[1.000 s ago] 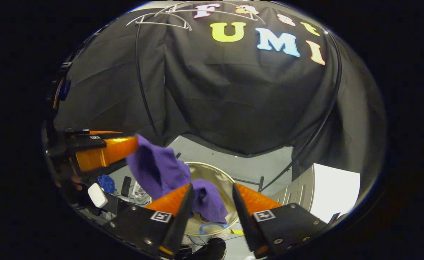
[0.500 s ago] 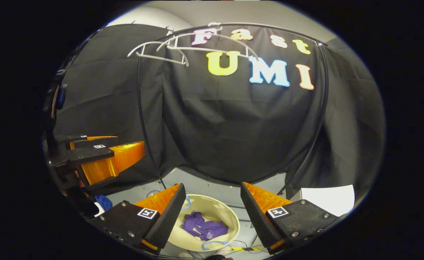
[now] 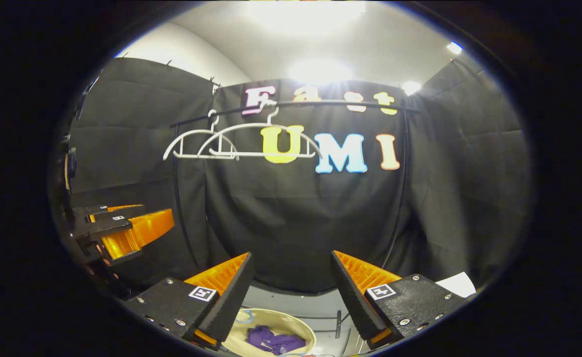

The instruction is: Grasp the clothes on the hanger with both hands and then place them into the laundry hamper below.

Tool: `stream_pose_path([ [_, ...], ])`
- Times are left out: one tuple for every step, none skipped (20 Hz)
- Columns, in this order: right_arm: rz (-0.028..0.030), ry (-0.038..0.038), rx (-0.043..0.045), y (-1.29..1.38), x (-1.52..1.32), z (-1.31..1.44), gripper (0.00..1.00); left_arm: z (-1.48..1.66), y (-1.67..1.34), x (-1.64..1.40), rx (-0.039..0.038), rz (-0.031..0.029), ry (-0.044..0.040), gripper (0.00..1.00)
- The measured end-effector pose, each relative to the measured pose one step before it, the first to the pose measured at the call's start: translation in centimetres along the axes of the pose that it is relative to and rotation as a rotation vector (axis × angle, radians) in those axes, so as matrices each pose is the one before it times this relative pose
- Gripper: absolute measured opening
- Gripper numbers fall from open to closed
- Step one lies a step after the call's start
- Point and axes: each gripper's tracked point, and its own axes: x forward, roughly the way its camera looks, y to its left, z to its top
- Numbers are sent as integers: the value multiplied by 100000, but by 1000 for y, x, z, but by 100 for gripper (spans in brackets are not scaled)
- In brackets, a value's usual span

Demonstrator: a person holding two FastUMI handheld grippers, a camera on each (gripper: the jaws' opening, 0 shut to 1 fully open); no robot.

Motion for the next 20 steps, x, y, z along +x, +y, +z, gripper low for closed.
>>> stream_pose_path([
  [-1465, -3556, 182, -498, -334, 1441, 93, 1419, 139, -339, -404, 268, -2909, 91],
  [-1271, -2608, 541, -301, -473, 1269, 93, 1543, 473, -146, -9, 178, -1959, 91],
  [-532, -1947, 786, -134, -625, 981, 93, 1379, 363, -222, 44, -73, -1666, 91],
  [-109, -2078, 1002, 5, -427, 1009, 94, 952, 277, -273, 157, 165, -1752, 91],
  [-81, -1871, 640, -76, -365, 967, 93, 1114, 344, -204, 417, 67, -1809, 91],
  [-493, -2014, -65, -213, -343, 937, 93, 827, 370, -511, 619, 603, -1748, 91],
  [-1129, -2042, -987, -488, -334, 685, 93, 825, 469, -285, 648, 468, -1617, 91],
  [-1775, -1403, -1187, -649, -384, 394, 94, 437, 426, -499, 584, 452, -1117, 91],
  [-1656, -911, -989, -577, -268, 249, 93, 416, 542, -442, 434, 740, -1125, 91],
  [-1742, -549, -626, -593, -323, 168, 93, 241, 396, -442, 447, 556, -681, 91],
  [-2239, -645, -10, -758, -354, 166, 93, -77, 405, -402, 436, 507, 137, 91],
  [-2221, -992, 1191, -716, -465, 206, 94, -446, 234, -401, 264, 262, 556, 89],
  [-1910, -969, 1600, -460, -364, 161, 93, -313, 265, -189, 295, 152, 360, 91],
  [-2367, -405, 866, -549, -367, -23, 94, -128, 280, 4, -10, 770, -180, 91],
  [-1435, -1027, 60, -350, -291, 33, 94, -46, 162, -111, -372, 222, -595, 89],
  [-673, -1255, -1024, -149, -320, 108, 94, -154, -72, -125, -455, 32, -256, 89],
  [-397, -728, -1594, -69, -15, -24, 94, -119, 25, -39, -433, 245, 203, 89],
  [158, -18, -1130, 71, 24, -183, 93, -224, -88, -56, 4, -188, 634, 89],
  [461, 338, -311, 161, -14, -207, 94, 17, -47, 111, 399, 156, 248, 92],
  [657, 681, 395, 235, 156, -269, 94, 82, 70, 134, 842, 453, -220, 89],
])
